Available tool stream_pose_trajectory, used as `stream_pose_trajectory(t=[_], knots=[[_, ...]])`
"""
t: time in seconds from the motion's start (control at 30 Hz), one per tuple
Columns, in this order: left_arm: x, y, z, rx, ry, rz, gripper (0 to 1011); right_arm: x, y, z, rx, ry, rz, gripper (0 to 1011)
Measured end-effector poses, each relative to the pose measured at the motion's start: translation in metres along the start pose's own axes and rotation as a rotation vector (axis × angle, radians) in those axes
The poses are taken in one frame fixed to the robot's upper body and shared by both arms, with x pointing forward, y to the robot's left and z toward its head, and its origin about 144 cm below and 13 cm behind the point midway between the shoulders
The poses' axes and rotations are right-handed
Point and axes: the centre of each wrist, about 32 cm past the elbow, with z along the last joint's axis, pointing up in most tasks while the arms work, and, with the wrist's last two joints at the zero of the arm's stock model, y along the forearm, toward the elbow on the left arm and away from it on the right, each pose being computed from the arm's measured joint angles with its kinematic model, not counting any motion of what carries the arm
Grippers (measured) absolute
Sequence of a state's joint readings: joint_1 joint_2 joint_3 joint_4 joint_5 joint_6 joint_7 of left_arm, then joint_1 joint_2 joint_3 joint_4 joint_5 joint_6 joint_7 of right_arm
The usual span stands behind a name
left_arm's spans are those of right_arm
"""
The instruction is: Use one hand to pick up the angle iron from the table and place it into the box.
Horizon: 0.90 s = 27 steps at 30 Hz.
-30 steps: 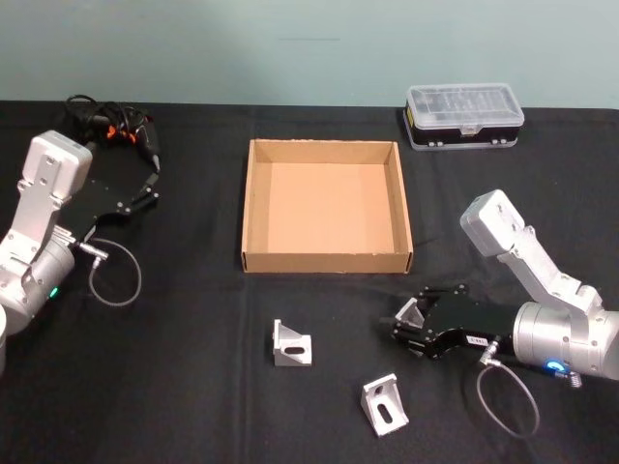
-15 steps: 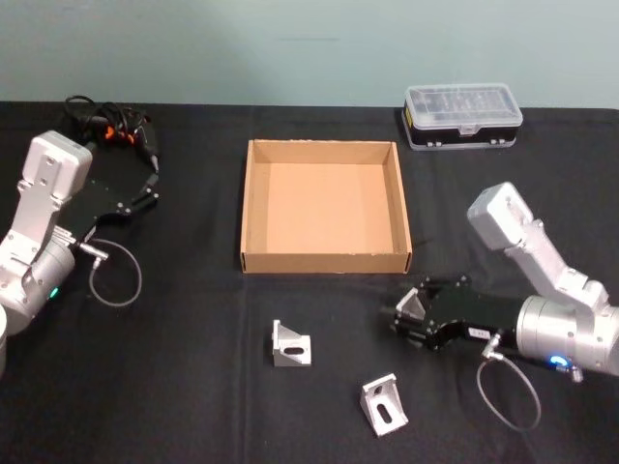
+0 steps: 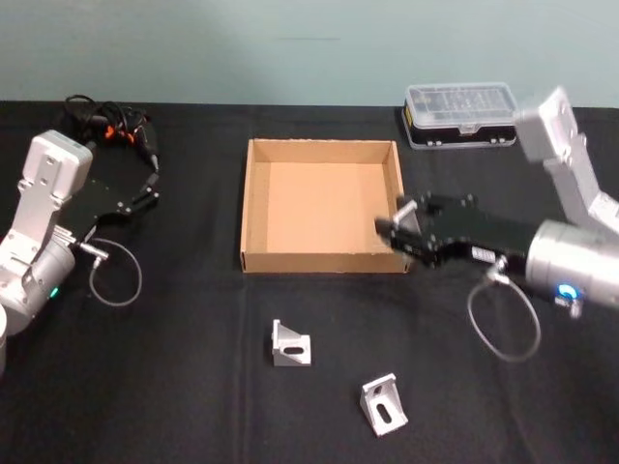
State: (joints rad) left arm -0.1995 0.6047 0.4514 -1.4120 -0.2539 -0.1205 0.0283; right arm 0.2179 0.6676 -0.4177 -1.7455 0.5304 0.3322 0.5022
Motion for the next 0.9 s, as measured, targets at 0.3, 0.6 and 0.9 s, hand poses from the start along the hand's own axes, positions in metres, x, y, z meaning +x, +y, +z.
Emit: stream_pose_trajectory(t=[0.3, 0.6, 0.9], knots=[[0.000, 0.000, 0.000, 0.000, 0.000, 0.000, 1000, 0.016, 0.034, 0.027, 0.056, 0.001, -0.036, 457], [0.000, 0.000, 0.000, 0.000, 0.000, 0.000, 1000, 0.028, 0.077, 0.040, 0.035, -0.008, -0.059, 457], [0.000, 0.000, 0.000, 0.000, 0.000, 0.000, 1000, 0.033, 0.117, 0.042, -0.028, -0.023, -0.075, 457]])
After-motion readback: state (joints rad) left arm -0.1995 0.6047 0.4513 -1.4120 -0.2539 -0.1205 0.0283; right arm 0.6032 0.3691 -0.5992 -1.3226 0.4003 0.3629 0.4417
